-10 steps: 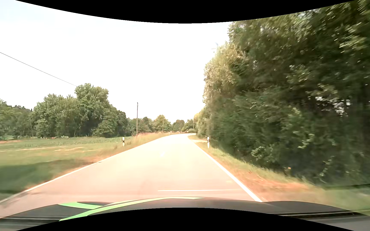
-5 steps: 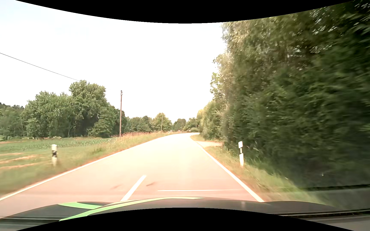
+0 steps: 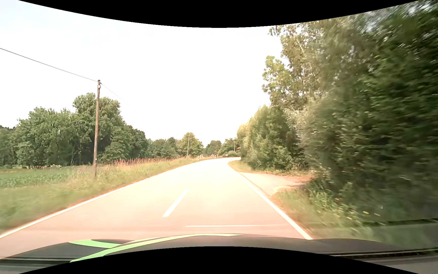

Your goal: Follow the waypoints while adhering to traffic rules and regulations

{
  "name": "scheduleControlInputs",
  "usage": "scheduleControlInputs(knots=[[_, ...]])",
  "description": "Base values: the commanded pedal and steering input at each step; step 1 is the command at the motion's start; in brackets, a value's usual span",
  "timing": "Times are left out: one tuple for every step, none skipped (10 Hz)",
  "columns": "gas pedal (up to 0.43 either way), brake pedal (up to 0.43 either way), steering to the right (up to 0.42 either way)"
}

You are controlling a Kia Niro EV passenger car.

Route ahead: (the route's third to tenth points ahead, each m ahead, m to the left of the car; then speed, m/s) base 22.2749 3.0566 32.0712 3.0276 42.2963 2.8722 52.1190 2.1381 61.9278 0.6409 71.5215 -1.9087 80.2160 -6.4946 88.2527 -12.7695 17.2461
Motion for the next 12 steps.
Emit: scheduleControlInputs(knots=[[0.000,0.000,-0.003],[0.000,0.000,-0.003],[0.000,0.000,-0.003],[0.000,0.000,-0.002],[0.000,0.000,-0.002],[0.000,0.000,-0.001],[0.000,0.000,0.000],[0.000,0.000,0.000],[0.000,0.000,0.000],[0.000,0.000,0.000],[0.000,0.000,0.000],[0.000,0.000,0.000]])
